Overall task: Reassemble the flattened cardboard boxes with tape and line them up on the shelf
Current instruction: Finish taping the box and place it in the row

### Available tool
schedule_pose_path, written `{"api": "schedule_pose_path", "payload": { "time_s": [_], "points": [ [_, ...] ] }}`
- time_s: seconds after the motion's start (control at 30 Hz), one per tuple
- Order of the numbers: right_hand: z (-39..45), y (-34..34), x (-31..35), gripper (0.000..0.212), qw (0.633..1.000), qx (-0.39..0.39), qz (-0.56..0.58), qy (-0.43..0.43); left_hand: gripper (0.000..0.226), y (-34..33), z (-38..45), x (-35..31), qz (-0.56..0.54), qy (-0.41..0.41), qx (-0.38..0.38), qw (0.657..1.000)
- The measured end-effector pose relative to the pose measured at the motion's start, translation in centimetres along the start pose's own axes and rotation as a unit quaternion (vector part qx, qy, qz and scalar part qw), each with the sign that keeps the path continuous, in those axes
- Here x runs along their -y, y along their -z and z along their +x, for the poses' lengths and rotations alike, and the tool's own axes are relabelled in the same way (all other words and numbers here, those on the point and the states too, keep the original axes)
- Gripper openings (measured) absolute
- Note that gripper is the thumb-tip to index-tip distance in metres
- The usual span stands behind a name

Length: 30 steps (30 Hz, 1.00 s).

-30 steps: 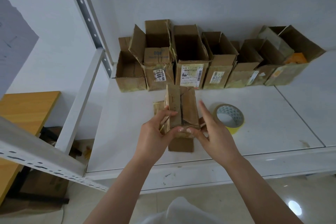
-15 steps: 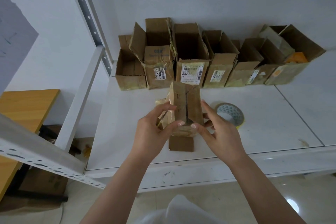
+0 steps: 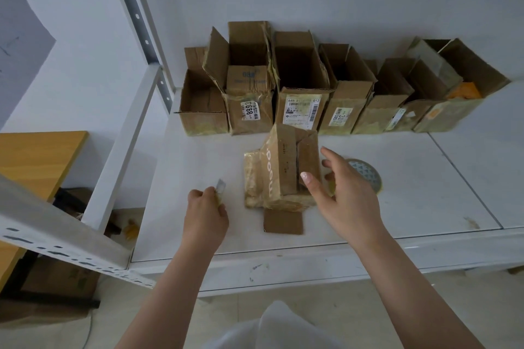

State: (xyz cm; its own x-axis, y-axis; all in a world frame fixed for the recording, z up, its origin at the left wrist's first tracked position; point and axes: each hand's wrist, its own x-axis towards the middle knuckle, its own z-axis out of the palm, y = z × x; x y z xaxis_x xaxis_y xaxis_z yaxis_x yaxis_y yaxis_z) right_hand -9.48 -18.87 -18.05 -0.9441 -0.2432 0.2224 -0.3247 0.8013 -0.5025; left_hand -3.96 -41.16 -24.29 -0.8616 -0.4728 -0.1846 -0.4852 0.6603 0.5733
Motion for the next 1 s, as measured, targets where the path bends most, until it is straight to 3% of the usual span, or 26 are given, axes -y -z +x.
{"api": "schedule_pose_path", "payload": {
  "time_s": [0.13,0.37,0.53,0.6,0.67,0.77,0.87,0.93,1.0],
  "points": [
    [0.1,-0.4,1.0,0.080,0.999,0.017,-0.026,-0.007,0.038,-1.2,-0.4,0.8,0.032,0.007,-0.019,0.999],
    [0.3,-1.3,2.8,0.118,0.995,0.078,-0.035,-0.047,0.052,-1.2,-0.1,1.0,0.071,-0.011,-0.049,0.996],
    [0.4,-1.6,1.9,0.090,0.998,0.018,0.021,-0.057,0.049,-0.1,0.1,0.3,-0.055,-0.040,-0.072,0.995],
    [0.8,-0.8,1.1,0.080,0.990,-0.015,0.120,-0.074,0.046,0.4,0.4,-0.1,-0.122,-0.040,-0.076,0.989],
    [1.1,0.0,0.5,0.072,0.958,-0.035,0.268,-0.093,0.040,0.7,0.5,-0.9,-0.192,-0.036,-0.071,0.978],
    [1.2,0.6,-0.3,0.065,0.900,-0.048,0.424,-0.085,0.028,1.2,0.6,-2.7,-0.320,-0.030,-0.011,0.947],
    [1.0,0.7,-0.9,0.062,0.866,-0.026,0.494,-0.073,0.018,1.8,0.3,-4.7,-0.455,-0.030,0.123,0.881],
    [0.9,0.5,-1.0,0.047,0.852,0.001,0.520,-0.064,0.011,1.9,0.2,-5.3,-0.498,-0.089,0.195,0.841],
    [0.6,0.4,-0.9,0.046,0.842,0.023,0.535,-0.072,0.019,1.6,0.0,-5.6,-0.498,-0.157,0.214,0.826]
  ]
}}
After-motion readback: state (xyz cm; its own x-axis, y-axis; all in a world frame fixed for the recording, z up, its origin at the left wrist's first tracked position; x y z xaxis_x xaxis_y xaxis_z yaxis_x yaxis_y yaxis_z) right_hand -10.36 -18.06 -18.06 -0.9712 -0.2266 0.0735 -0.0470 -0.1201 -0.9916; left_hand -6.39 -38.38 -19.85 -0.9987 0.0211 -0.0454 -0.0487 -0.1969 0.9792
